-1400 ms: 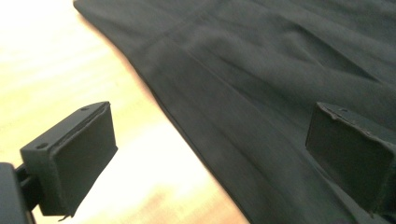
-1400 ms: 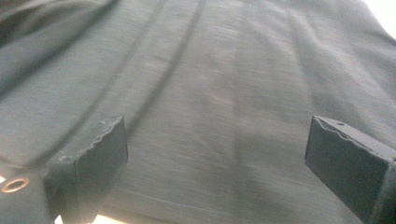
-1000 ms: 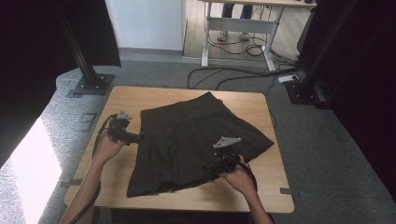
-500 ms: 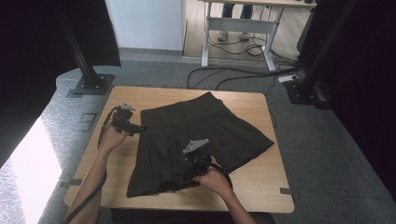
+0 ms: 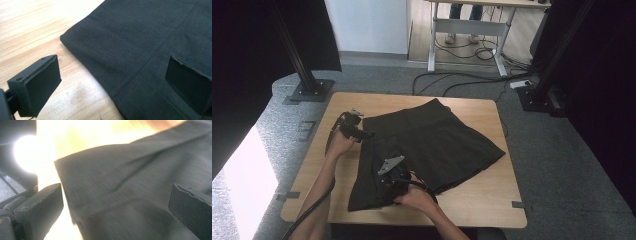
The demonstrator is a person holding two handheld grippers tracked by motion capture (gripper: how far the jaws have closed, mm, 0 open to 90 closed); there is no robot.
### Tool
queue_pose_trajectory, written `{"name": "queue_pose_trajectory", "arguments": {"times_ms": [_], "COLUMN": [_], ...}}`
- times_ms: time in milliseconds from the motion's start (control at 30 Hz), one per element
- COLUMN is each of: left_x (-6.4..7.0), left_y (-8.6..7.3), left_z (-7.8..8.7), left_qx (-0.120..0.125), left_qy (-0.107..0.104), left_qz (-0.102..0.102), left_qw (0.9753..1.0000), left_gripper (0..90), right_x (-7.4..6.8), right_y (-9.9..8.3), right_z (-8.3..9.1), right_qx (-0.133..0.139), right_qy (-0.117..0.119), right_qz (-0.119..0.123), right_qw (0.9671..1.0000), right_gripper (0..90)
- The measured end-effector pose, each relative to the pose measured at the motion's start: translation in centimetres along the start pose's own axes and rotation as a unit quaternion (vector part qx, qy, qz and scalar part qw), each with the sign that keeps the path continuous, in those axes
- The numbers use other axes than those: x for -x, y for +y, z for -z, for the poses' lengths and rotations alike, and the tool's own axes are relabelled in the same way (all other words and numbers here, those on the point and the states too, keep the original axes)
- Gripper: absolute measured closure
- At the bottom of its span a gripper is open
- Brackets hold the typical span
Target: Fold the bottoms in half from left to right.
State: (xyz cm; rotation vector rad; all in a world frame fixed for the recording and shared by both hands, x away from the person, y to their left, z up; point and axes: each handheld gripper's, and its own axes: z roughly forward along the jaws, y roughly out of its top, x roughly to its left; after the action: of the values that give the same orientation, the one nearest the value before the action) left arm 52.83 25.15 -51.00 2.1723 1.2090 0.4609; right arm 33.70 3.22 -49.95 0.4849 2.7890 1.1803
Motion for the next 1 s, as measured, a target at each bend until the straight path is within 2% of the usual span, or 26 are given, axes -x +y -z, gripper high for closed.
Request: {"name": "queue_pose_trajectory", "arguments": {"times_ms": [200,433,467,567,700,800,867,1000], "left_x": [-0.3,0.0,-0.1,-0.5,-1.3,-1.7,-1.6,-1.3], "left_y": [0.0,-0.1,-0.2,-0.3,-0.8,-1.2,-1.3,-1.2], "left_z": [-1.7,-3.3,-3.4,-3.5,-3.3,-3.2,-3.2,-3.3], "left_qx": [-0.007,-0.022,-0.022,-0.019,-0.016,-0.015,-0.010,-0.010], "left_qy": [0.001,0.012,0.010,0.001,0.017,0.004,0.003,0.011], "left_qz": [0.012,-0.001,0.003,0.024,0.037,0.052,0.051,0.048], "left_qw": [0.9999,0.9997,0.9997,0.9995,0.9991,0.9985,0.9987,0.9987], "left_gripper": [0.0,0.0,0.0,0.0,0.0,0.0,0.6,2.8], "right_x": [-1.7,-2.5,-2.6,-2.8,-3.0,-3.0,-2.9,-2.6], "right_y": [0.6,0.3,0.3,0.1,0.1,0.2,0.1,0.3], "right_z": [-2.3,-4.9,-5.1,-5.8,-6.4,-6.6,-6.6,-6.2], "right_qx": [-0.016,-0.044,-0.047,-0.056,-0.062,-0.065,-0.063,-0.064], "right_qy": [0.029,0.042,0.042,0.036,0.017,0.005,0.000,-0.008], "right_qz": [0.019,0.028,0.030,0.036,0.046,0.057,0.053,0.044], "right_qw": [0.9992,0.9978,0.9976,0.9972,0.9969,0.9963,0.9966,0.9970], "right_gripper": [0.0,0.0,0.0,0.0,0.0,0.0,0.6,11.4]}}
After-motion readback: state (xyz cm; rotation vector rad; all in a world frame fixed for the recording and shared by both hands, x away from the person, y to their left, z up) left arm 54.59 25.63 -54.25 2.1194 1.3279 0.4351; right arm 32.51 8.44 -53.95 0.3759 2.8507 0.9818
